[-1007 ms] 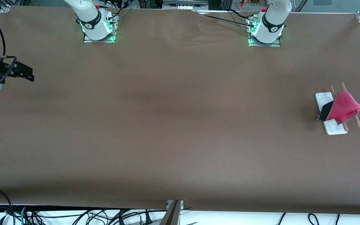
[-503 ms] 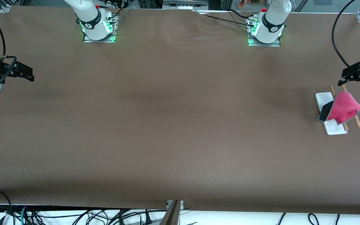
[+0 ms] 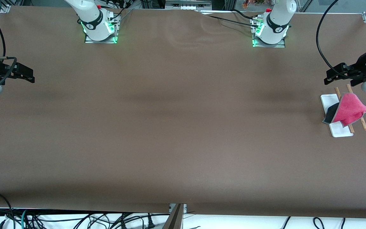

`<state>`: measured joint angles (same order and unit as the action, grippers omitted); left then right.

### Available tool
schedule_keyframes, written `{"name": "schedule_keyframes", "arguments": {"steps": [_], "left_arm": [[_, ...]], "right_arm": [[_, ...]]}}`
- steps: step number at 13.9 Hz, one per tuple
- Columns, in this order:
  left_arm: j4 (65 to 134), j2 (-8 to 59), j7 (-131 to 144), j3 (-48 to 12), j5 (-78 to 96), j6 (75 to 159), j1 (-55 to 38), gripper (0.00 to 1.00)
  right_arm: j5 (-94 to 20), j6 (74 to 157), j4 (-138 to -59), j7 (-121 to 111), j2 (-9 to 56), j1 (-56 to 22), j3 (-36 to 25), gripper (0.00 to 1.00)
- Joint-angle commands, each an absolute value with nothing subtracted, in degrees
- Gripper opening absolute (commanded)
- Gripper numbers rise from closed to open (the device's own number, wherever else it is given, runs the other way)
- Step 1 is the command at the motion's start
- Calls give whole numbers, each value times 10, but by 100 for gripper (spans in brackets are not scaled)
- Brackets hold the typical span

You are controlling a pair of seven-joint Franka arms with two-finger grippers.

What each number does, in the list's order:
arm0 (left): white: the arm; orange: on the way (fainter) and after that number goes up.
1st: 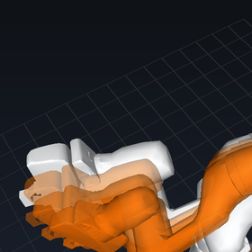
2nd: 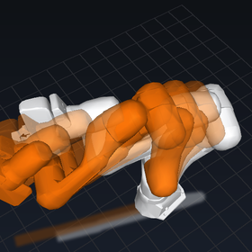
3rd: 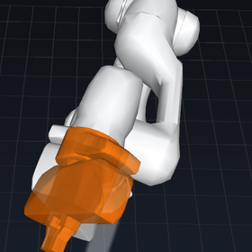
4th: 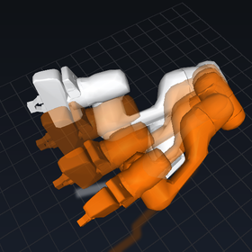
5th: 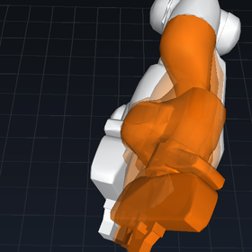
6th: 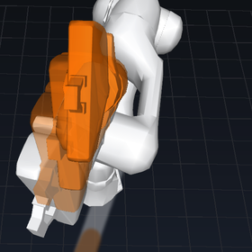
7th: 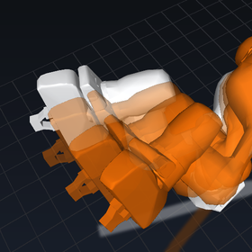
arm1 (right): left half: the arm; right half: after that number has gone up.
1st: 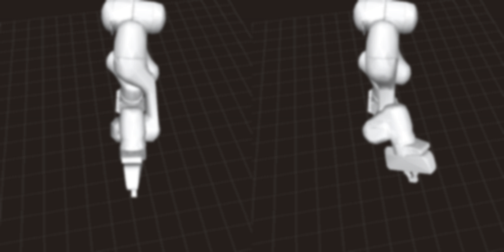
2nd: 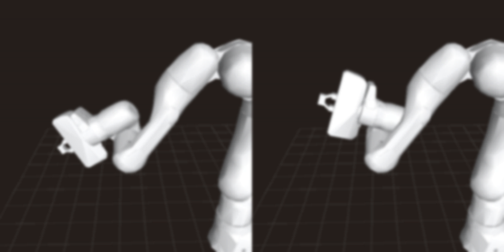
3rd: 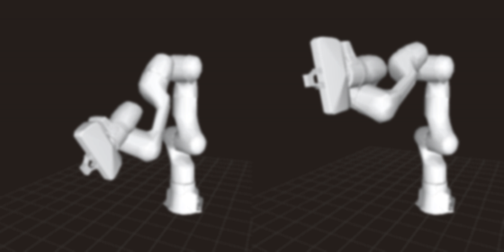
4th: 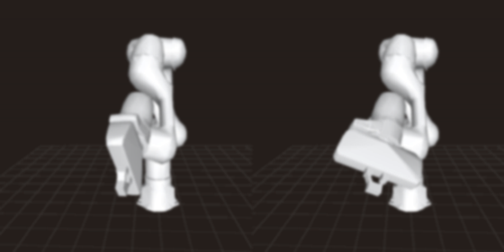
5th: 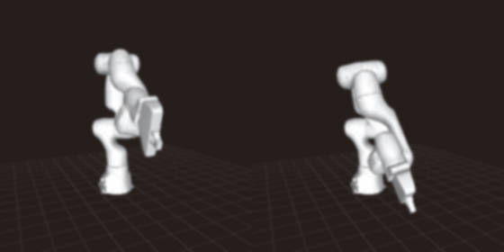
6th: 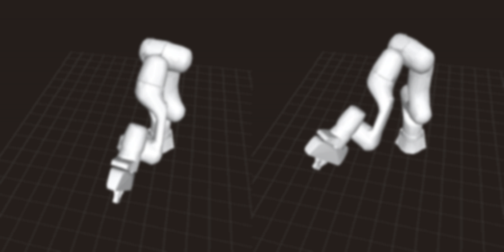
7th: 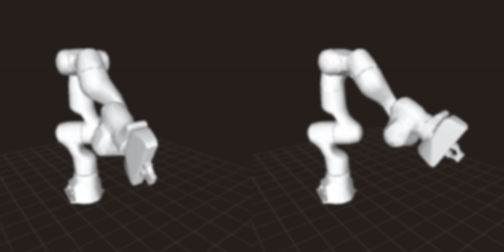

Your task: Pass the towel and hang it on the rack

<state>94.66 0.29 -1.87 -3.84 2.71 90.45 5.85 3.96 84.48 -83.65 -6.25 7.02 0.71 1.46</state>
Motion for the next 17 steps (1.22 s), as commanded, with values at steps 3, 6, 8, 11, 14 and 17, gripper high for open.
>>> {"name": "schedule_keyframes", "arguments": {"steps": [3,6,8,11,14,17], "left_arm": [[955,1,26,-42,18,891,54,100],[934,8,20,-41,20,889,57,100],[919,25,23,-41,19,889,53,100],[903,34,20,-41,20,890,55,100],[898,38,22,-45,13,889,46,100],[898,39,23,-50,15,872,40,100]], "right_arm": [[33,841,-833,-58,67,10,17,100],[33,842,-833,-59,67,8,18,100],[33,842,-833,-58,67,9,18,100],[32,841,-833,-57,67,10,17,100],[32,840,-833,-57,67,10,17,100],[32,840,-833,-57,67,10,17,100]]}}
